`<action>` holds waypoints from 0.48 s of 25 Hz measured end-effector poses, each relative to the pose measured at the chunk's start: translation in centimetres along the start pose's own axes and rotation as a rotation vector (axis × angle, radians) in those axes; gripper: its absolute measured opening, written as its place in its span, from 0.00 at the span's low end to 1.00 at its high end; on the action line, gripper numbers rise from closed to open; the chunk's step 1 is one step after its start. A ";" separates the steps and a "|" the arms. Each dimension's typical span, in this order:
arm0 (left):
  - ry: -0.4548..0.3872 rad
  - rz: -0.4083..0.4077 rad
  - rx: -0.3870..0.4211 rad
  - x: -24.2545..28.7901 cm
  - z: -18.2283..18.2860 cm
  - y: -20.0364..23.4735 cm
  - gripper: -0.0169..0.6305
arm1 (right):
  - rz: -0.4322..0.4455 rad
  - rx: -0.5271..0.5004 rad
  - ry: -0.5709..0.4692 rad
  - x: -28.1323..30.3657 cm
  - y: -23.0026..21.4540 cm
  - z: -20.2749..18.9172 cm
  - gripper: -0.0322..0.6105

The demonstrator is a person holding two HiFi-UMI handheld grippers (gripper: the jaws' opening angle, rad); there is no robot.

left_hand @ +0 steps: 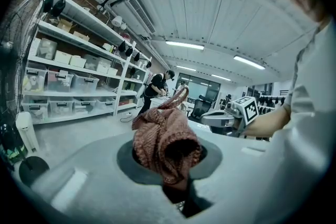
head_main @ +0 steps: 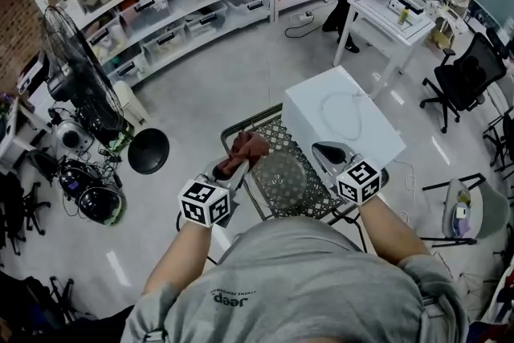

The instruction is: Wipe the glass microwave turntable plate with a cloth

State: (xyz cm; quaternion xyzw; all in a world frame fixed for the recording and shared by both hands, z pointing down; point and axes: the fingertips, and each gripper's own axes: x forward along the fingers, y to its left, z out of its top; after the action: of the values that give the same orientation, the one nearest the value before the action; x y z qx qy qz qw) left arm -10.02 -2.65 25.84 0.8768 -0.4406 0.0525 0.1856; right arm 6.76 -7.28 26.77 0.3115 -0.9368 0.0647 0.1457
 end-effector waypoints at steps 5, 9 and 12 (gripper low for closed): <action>0.000 0.000 -0.001 0.0 0.0 0.0 0.12 | -0.007 -0.013 0.007 0.0 -0.2 0.0 0.06; -0.004 0.002 0.000 -0.1 0.0 0.0 0.12 | -0.013 -0.018 0.011 -0.1 -0.3 -0.1 0.06; -0.004 0.004 -0.001 -0.1 0.1 0.0 0.12 | -0.014 -0.019 0.015 -0.1 -0.4 -0.1 0.06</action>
State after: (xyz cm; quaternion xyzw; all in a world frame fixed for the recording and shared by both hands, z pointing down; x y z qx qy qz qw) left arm -10.09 -2.68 25.71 0.8759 -0.4428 0.0507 0.1850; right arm 7.14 -7.52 26.89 0.3164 -0.9340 0.0571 0.1559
